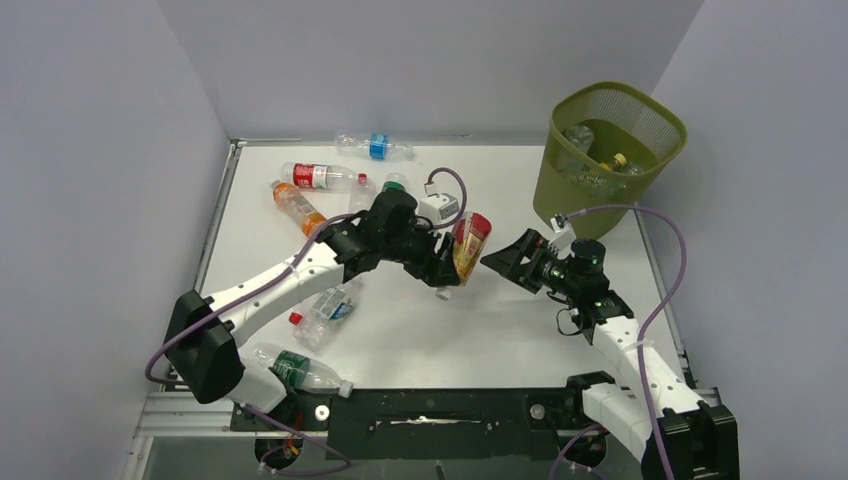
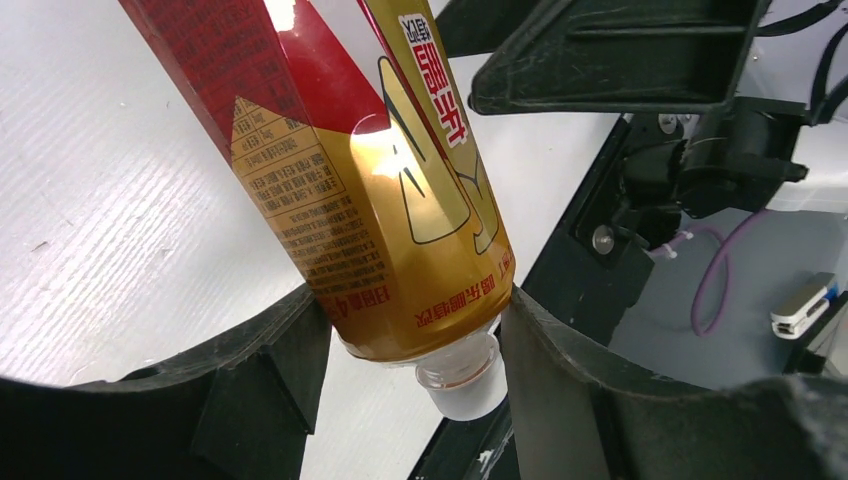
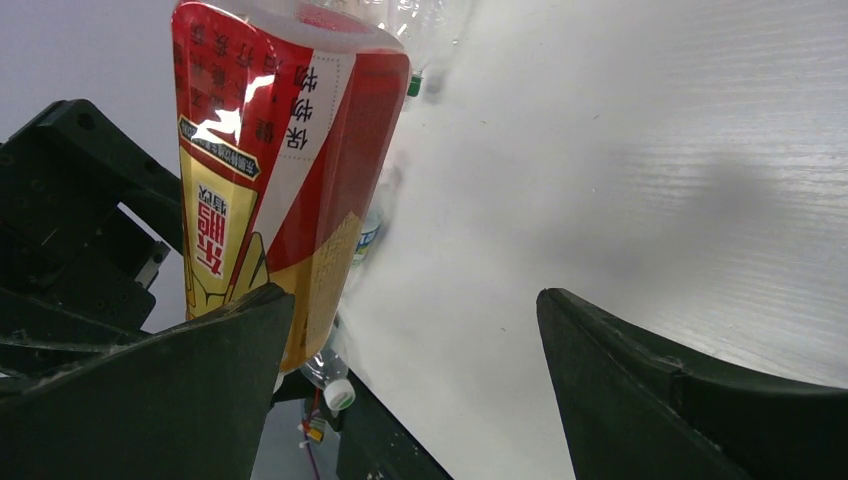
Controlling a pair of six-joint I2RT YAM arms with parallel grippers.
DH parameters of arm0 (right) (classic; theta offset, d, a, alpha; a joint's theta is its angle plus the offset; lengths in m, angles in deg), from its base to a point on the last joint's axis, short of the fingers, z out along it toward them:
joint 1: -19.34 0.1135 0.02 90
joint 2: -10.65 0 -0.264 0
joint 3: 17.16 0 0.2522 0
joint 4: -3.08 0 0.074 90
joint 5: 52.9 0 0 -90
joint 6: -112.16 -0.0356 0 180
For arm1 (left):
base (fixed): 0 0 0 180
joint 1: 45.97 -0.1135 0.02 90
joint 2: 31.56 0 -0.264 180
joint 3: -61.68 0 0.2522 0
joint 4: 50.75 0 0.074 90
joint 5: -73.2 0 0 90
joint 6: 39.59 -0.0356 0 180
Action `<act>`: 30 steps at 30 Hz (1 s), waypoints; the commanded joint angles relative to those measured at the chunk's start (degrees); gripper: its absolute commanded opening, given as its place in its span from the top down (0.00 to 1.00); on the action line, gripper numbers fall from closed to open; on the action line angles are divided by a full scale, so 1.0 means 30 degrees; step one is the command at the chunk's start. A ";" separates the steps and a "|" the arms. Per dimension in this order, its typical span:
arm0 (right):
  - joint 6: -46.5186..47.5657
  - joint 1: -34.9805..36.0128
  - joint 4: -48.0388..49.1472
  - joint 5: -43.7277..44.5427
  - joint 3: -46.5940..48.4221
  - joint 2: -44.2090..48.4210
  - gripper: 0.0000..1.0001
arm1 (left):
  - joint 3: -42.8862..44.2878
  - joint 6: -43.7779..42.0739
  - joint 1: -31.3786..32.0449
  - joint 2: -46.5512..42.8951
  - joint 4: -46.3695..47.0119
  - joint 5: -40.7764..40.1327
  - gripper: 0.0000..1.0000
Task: Put the plastic bottles in the bin
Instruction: Pick up the plastic bottle at the center of the board.
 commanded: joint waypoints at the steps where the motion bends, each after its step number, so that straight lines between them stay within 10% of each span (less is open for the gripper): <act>1: -0.1156 0.0135 0.2100 -0.0359 0.0149 0.0503 0.02 | -0.0120 0.0916 0.0054 -0.1474 0.2219 0.0983 0.62; 30: -0.4694 0.0656 0.9875 -0.1396 0.0365 -0.1700 0.02 | -0.2957 0.4030 0.0056 -0.3642 0.6856 0.4014 0.62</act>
